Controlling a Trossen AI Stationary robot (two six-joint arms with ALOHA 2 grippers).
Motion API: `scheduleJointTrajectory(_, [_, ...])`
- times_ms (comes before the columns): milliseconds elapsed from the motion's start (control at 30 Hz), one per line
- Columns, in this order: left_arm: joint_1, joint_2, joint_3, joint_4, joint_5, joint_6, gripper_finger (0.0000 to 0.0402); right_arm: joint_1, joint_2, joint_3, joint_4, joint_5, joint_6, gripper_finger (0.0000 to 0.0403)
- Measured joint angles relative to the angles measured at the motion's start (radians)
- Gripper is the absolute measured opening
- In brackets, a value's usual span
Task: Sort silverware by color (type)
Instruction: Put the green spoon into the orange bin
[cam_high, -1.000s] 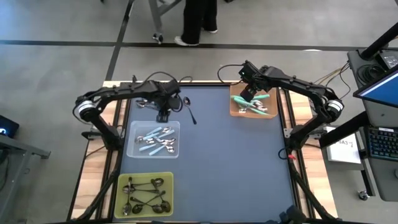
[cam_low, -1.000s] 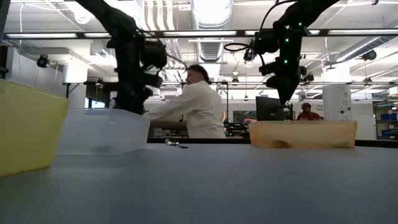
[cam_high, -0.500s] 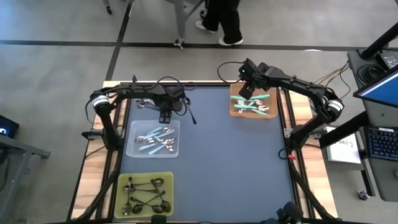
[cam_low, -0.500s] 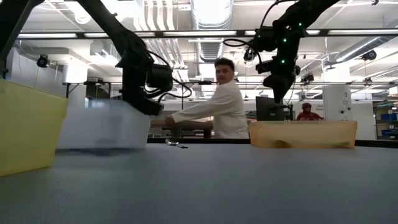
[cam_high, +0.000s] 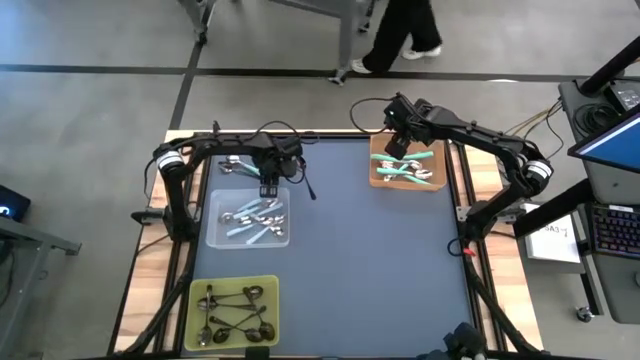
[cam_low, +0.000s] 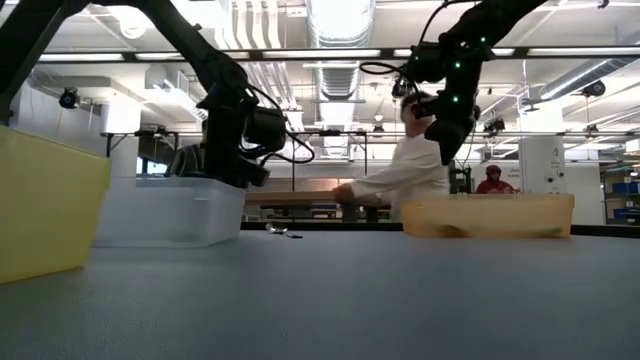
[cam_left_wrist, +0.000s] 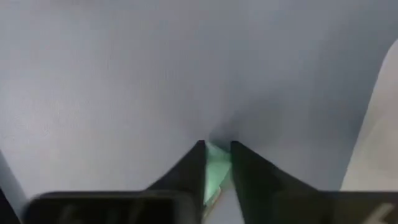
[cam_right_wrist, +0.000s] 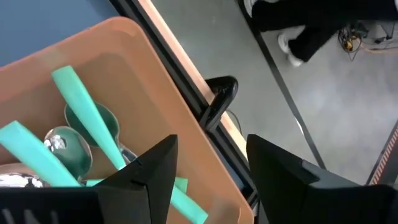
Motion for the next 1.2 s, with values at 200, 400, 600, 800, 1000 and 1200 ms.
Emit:
scheduleJointTrajectory(200, [0.000,-0.002,0.005,-0.005,0.008,-0.072,0.0009,0.000,0.000,0.000,0.051,0.000,-0.026,0.0185])
scheduleJointTrajectory(400, [0.003,-0.003,0.077,-0.005,0.032,-0.098,0.0001,0.000,0.000,0.000,0.073,0.000,-0.018,0.0185])
scheduleJointTrajectory(600, [0.012,-0.006,0.148,-0.049,0.035,-0.101,0.0000,0.000,0.000,0.000,0.065,0.000,0.008,0.0185])
scheduleJointTrajectory(800, [0.062,-0.006,0.117,-0.171,0.032,-0.067,0.0006,0.000,0.000,0.000,0.056,-0.001,0.055,0.0185])
scheduleJointTrajectory(1000, [0.095,-0.006,0.082,-0.201,0.032,-0.069,0.0048,0.000,0.000,0.000,0.057,-0.001,0.055,0.0185])
scheduleJointTrajectory(1200, [0.103,-0.006,0.080,-0.206,0.032,-0.028,0.0105,0.000,0.000,0.000,0.061,-0.001,0.066,0.0185])
